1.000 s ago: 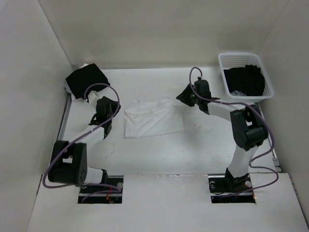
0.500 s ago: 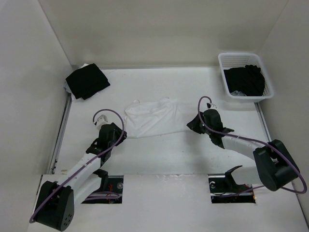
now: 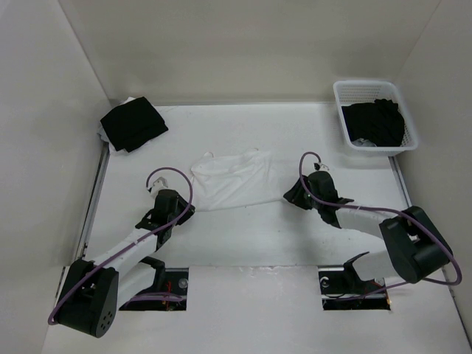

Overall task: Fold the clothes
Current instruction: Fold the tank top

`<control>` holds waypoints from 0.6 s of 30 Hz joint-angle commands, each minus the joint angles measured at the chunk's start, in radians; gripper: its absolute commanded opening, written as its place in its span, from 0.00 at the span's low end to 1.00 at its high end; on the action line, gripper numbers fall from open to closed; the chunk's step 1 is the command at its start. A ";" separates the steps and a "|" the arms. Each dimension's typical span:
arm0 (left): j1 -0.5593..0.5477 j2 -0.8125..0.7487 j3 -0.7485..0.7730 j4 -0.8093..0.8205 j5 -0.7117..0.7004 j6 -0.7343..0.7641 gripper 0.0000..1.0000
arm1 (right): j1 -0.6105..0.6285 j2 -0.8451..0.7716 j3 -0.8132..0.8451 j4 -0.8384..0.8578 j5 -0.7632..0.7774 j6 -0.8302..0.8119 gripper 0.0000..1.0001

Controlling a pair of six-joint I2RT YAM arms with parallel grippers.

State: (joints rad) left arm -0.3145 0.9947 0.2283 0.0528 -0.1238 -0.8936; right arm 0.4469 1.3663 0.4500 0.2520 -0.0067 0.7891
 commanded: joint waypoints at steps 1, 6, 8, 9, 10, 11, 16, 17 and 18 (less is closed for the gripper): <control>0.004 -0.007 -0.011 0.015 -0.020 -0.008 0.21 | 0.011 0.019 0.015 0.052 0.008 0.010 0.41; 0.007 0.005 -0.009 0.024 -0.020 -0.007 0.11 | 0.011 0.053 0.022 0.043 -0.010 0.025 0.42; 0.009 0.010 -0.006 0.027 -0.020 -0.004 0.09 | 0.014 0.073 0.024 0.055 -0.018 0.036 0.42; 0.009 0.012 -0.004 0.028 -0.020 -0.002 0.08 | 0.014 0.086 0.027 0.059 -0.022 0.039 0.42; 0.009 0.012 -0.003 0.028 -0.020 -0.002 0.08 | 0.019 0.097 0.032 0.062 -0.035 0.041 0.41; 0.009 0.012 -0.003 0.032 -0.020 -0.001 0.07 | 0.025 0.108 0.038 0.070 -0.048 0.042 0.40; 0.018 -0.001 -0.010 0.039 -0.020 0.001 0.06 | 0.032 0.149 0.061 0.078 -0.067 0.050 0.38; 0.021 -0.002 -0.010 0.042 -0.019 0.001 0.06 | 0.032 0.152 0.062 0.079 -0.068 0.053 0.37; 0.022 -0.004 -0.010 0.045 -0.017 0.001 0.06 | 0.032 0.154 0.065 0.079 -0.068 0.055 0.35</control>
State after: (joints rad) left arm -0.3016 1.0050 0.2283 0.0566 -0.1303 -0.8948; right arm 0.4683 1.4971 0.4976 0.3336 -0.0608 0.8375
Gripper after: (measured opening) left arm 0.064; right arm 0.359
